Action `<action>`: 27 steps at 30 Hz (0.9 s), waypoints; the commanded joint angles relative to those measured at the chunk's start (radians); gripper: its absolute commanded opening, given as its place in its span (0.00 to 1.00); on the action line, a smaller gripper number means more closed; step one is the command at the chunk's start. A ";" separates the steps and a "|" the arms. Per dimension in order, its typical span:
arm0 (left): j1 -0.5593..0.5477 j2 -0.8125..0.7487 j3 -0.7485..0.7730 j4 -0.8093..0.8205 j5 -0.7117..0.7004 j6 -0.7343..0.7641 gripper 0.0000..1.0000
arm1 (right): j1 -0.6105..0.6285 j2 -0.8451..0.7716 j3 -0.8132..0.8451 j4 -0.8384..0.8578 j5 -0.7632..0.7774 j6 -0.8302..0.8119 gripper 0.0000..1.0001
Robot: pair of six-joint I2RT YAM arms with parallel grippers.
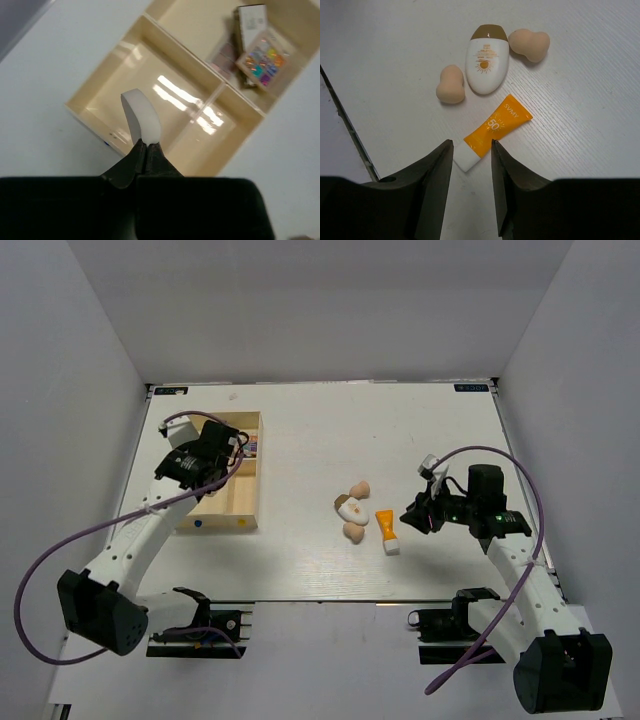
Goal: Organize the makeup
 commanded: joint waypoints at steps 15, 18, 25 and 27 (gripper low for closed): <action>0.177 0.154 -0.018 0.128 0.049 0.122 0.87 | 0.062 0.092 0.016 -0.048 -0.150 -0.193 0.69; 0.177 0.113 -0.012 0.130 0.114 0.125 0.88 | 0.115 0.155 0.031 0.020 -0.109 -0.164 0.70; 0.157 -0.140 -0.168 0.268 0.436 0.168 0.79 | 0.283 0.333 0.121 0.106 0.073 -0.065 0.68; 0.157 -0.186 -0.237 0.298 0.529 0.158 0.78 | 0.331 0.358 0.125 0.139 0.113 -0.007 0.70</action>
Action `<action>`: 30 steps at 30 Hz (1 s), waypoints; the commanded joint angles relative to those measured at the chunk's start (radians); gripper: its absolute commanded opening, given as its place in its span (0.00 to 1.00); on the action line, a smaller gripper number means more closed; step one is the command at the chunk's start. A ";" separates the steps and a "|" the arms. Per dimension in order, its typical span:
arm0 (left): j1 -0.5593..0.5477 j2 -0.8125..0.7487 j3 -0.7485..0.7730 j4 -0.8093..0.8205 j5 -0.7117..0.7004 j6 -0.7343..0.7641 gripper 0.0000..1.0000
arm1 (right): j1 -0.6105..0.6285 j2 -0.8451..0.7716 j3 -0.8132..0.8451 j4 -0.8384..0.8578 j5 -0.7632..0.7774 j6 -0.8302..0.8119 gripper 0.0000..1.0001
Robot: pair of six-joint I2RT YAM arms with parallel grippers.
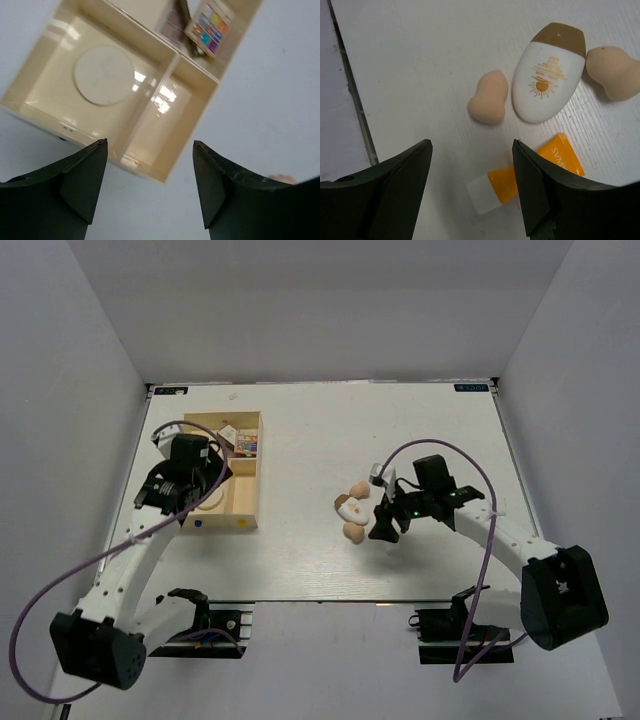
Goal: Organize the makeup
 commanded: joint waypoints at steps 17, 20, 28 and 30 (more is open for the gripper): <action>-0.008 -0.221 -0.113 0.026 0.267 -0.002 0.81 | 0.290 0.308 0.186 0.154 0.436 0.116 0.67; -0.008 -0.226 -0.109 0.022 0.262 -0.004 0.81 | 0.308 0.339 0.206 0.119 0.476 0.094 0.58; 0.001 -0.220 -0.092 0.033 0.259 0.004 0.82 | 0.353 0.331 0.197 0.073 0.507 0.061 0.48; 0.001 -0.220 -0.095 0.036 0.264 0.001 0.81 | 0.362 0.331 0.197 0.056 0.510 0.055 0.47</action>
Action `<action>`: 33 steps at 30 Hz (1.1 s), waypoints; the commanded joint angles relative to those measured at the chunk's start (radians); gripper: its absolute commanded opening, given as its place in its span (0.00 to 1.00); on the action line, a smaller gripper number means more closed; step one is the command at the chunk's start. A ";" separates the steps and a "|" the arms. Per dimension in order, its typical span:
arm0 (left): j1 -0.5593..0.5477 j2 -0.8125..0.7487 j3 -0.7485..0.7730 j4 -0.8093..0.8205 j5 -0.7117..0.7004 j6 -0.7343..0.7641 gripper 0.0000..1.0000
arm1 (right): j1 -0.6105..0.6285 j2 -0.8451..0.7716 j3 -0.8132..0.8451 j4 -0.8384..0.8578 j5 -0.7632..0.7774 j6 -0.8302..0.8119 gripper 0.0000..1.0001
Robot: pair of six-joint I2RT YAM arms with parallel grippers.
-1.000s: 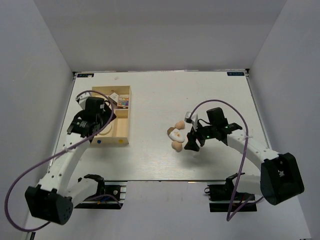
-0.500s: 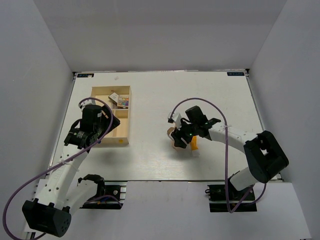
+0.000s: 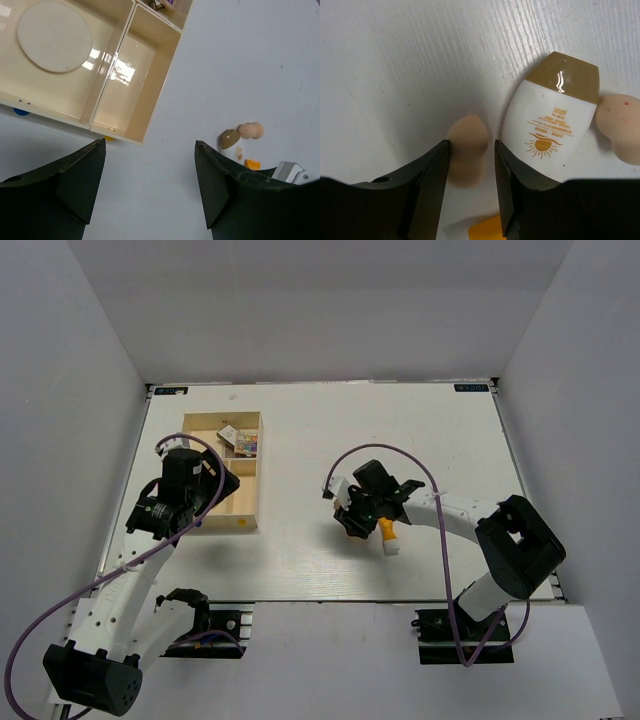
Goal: Organize the makeup
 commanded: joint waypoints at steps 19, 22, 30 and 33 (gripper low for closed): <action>0.006 -0.081 0.012 0.006 0.008 -0.006 0.82 | 0.025 0.011 0.094 -0.224 -0.070 -0.092 0.03; 0.006 -0.115 0.012 0.012 0.011 -0.007 0.81 | 0.025 0.017 0.166 -0.282 -0.149 -0.111 0.00; 0.006 -0.201 -0.017 0.067 0.009 -0.009 0.81 | 0.032 0.039 0.404 -0.324 -0.334 -0.159 0.00; -0.003 -0.256 -0.058 0.136 0.031 -0.010 0.81 | 0.043 0.083 0.511 -0.205 -0.396 -0.117 0.00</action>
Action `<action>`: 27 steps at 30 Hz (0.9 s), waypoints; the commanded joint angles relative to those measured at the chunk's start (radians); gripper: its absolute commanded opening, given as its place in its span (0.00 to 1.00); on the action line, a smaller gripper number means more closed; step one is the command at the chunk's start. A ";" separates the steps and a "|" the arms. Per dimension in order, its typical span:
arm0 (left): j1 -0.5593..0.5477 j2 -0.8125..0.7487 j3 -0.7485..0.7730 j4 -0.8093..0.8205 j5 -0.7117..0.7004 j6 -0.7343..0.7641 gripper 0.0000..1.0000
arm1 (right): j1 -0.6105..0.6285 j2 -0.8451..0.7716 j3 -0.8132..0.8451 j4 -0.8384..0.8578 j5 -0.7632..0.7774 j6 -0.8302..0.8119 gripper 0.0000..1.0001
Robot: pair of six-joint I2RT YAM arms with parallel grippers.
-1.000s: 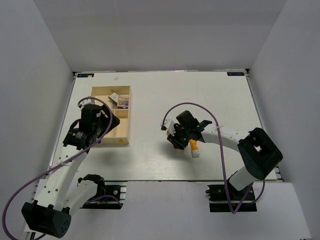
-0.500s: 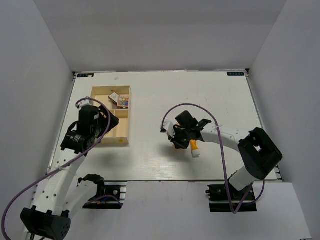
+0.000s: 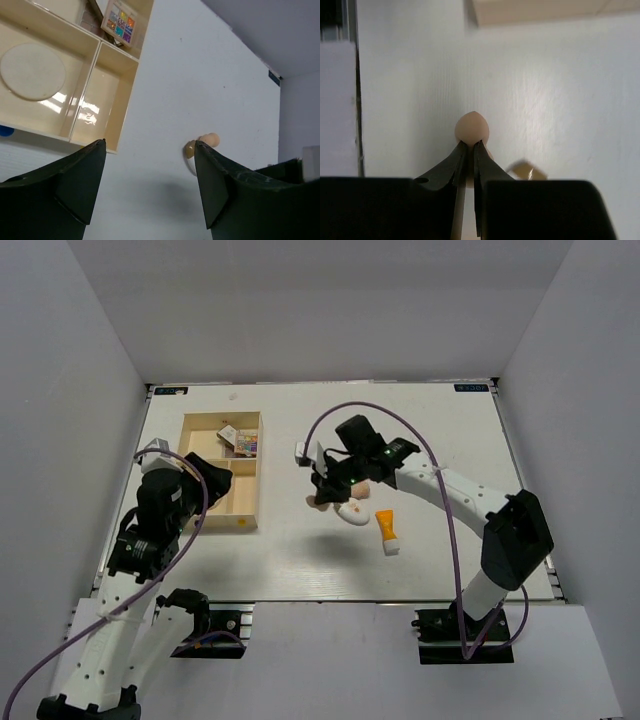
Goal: Organize the makeup
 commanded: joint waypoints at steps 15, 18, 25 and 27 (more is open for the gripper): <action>0.007 -0.224 0.008 0.023 0.070 0.093 0.79 | 0.158 0.674 0.828 0.652 -0.112 0.384 0.00; 0.007 -0.258 0.025 -0.032 0.055 0.095 0.79 | 0.183 0.749 0.847 0.744 -0.099 0.424 0.00; 0.007 -0.288 0.033 -0.089 0.052 0.095 0.79 | 0.225 0.798 0.809 0.841 -0.059 0.434 0.41; 0.007 -0.281 0.030 -0.081 0.061 0.101 0.79 | 0.226 0.807 0.809 0.845 -0.040 0.437 0.48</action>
